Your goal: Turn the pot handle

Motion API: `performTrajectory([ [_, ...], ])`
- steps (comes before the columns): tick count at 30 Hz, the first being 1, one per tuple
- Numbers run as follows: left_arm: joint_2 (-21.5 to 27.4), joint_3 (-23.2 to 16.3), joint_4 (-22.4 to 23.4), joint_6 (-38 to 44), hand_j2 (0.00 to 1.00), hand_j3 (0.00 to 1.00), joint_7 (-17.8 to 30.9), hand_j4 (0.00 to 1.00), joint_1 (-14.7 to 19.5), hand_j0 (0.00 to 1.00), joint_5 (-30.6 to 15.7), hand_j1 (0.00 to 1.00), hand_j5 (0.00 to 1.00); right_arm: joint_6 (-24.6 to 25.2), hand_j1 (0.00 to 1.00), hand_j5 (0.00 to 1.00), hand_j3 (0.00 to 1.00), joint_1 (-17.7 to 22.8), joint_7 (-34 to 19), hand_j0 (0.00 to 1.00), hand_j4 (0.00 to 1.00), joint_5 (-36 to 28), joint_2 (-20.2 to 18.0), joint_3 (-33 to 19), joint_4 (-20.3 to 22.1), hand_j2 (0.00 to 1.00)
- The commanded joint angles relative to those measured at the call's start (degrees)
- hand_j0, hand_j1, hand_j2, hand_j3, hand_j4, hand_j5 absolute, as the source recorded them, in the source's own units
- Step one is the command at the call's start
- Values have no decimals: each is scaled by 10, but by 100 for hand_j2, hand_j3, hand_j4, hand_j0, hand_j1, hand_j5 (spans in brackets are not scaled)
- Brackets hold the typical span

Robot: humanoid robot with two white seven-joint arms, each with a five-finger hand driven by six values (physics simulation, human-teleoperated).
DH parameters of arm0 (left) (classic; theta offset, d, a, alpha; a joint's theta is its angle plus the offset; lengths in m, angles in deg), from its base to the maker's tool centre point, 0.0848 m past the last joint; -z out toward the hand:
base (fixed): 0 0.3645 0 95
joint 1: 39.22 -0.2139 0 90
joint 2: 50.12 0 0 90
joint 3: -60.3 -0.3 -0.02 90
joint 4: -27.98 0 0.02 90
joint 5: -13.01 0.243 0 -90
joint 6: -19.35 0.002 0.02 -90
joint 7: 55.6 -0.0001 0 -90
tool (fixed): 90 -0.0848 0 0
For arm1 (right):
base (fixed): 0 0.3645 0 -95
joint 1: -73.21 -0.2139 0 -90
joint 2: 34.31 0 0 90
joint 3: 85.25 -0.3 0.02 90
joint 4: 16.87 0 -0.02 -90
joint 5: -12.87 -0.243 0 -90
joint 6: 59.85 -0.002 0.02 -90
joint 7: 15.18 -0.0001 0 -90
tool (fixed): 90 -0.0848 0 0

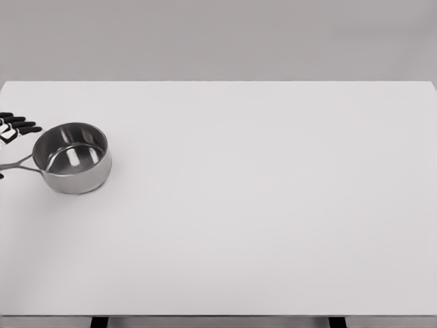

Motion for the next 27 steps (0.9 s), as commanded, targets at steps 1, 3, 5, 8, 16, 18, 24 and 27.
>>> performTrajectory([
  [1,-2,0,5,0,100,100,0,100,2,100,-3,100,100,0,100,100,100,0,0,100,100,0,0,0,0,100],
  [3,-2,0,9,0,100,100,0,100,3,100,-3,100,100,0,100,100,100,0,0,100,100,0,0,0,0,100],
  [5,-3,0,10,0,100,100,0,100,5,100,-3,100,100,0,100,100,100,0,0,100,100,0,0,0,0,100],
  [8,-7,-1,18,0,100,100,0,100,10,100,-3,100,100,0,100,100,100,0,0,100,100,0,0,0,0,100],
  [16,-20,-2,32,0,100,100,1,100,19,100,2,100,100,0,100,100,100,0,0,100,100,0,0,0,0,100],
  [18,-23,-2,32,0,100,100,2,100,20,100,2,100,100,0,100,100,100,0,0,100,100,0,0,0,0,100],
  [24,-23,-2,32,0,100,100,2,100,25,100,5,100,100,0,100,100,100,0,0,100,100,0,0,0,0,100],
  [27,-23,-4,38,0,100,100,3,100,33,100,5,100,100,0,100,100,100,0,0,100,100,0,0,0,0,100],
])
